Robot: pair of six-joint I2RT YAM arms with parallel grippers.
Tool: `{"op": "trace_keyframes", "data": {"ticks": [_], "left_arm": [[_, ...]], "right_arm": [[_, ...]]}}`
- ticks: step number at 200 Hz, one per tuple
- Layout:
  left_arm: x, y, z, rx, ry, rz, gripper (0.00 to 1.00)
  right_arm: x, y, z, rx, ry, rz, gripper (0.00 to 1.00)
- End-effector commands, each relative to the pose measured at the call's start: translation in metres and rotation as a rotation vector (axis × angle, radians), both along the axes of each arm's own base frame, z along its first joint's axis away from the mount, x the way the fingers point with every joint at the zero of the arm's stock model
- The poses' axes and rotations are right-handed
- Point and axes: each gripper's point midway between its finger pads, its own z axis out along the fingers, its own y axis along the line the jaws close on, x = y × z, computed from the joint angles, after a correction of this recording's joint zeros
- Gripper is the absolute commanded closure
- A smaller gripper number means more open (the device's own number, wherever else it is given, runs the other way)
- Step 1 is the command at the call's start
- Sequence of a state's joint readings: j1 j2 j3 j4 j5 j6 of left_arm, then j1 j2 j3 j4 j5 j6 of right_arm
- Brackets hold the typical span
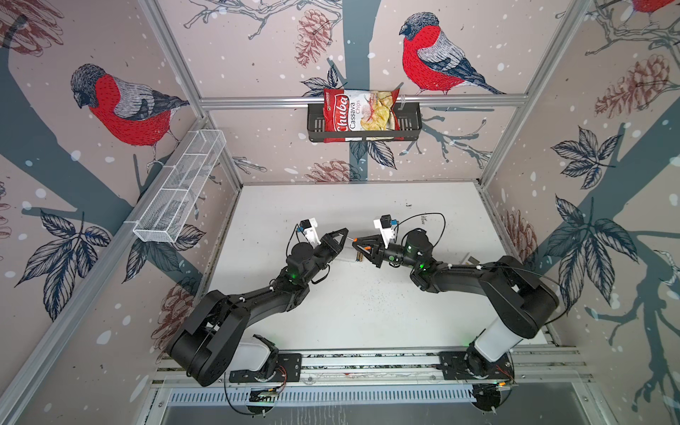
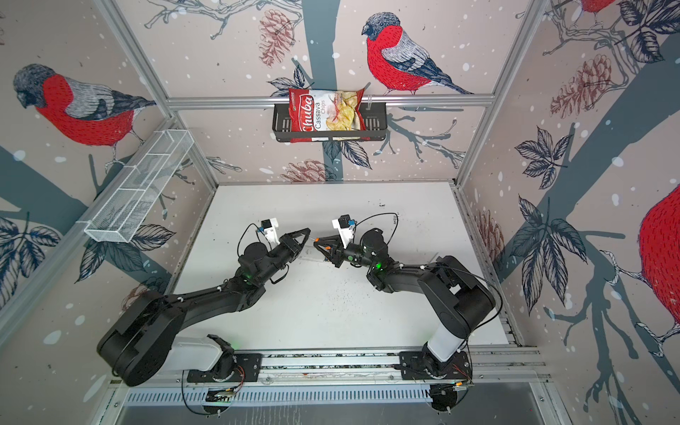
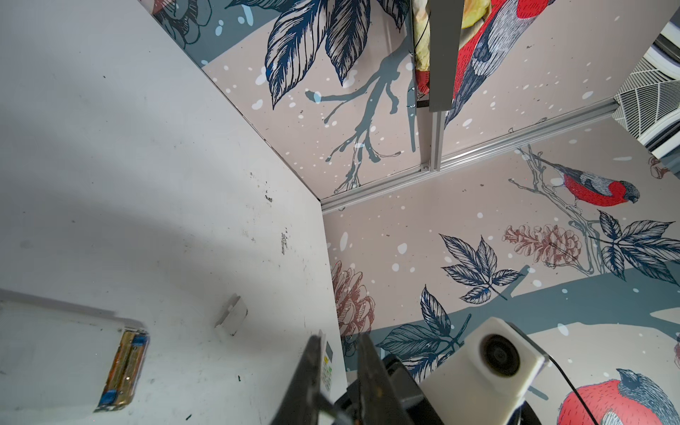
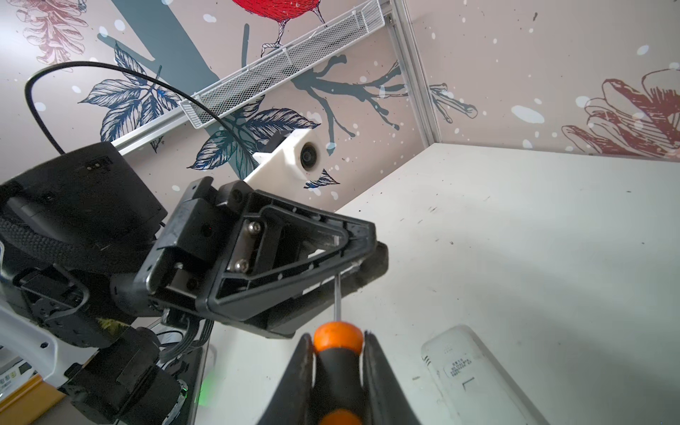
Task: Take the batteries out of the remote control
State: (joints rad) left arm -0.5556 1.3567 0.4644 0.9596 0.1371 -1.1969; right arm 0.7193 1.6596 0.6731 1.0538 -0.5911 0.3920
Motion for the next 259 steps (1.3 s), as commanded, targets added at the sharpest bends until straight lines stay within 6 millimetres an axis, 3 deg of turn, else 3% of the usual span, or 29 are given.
{"op": "trace_keyframes", "data": {"ticks": [1, 33, 89, 177, 222, 259], "left_arm": [[0.003, 0.001, 0.019, -0.025, -0.066, 0.015, 0.86], [0.004, 0.0, 0.019, -0.027, -0.068, 0.015, 1.0], [0.001, 0.001, 0.009, -0.028, -0.05, 0.025, 1.0], [-0.007, 0.008, 0.004, -0.065, -0.026, 0.077, 1.0], [-0.009, 0.014, 0.002, -0.097, -0.006, 0.111, 1.0], [-0.009, 0.019, 0.015, -0.118, -0.028, 0.138, 1.0]], "right_arm": [[-0.003, 0.003, 0.013, 0.04, -0.039, 0.018, 1.0], [-0.001, 0.003, 0.01, 0.037, -0.036, 0.013, 1.0], [0.001, 0.0, 0.012, 0.054, -0.035, -0.004, 0.97], [-0.005, -0.006, 0.024, 0.112, -0.06, -0.003, 0.5], [-0.008, -0.007, 0.026, 0.127, -0.06, 0.004, 0.42], [-0.009, -0.007, 0.02, 0.122, -0.049, 0.005, 0.33]]}}
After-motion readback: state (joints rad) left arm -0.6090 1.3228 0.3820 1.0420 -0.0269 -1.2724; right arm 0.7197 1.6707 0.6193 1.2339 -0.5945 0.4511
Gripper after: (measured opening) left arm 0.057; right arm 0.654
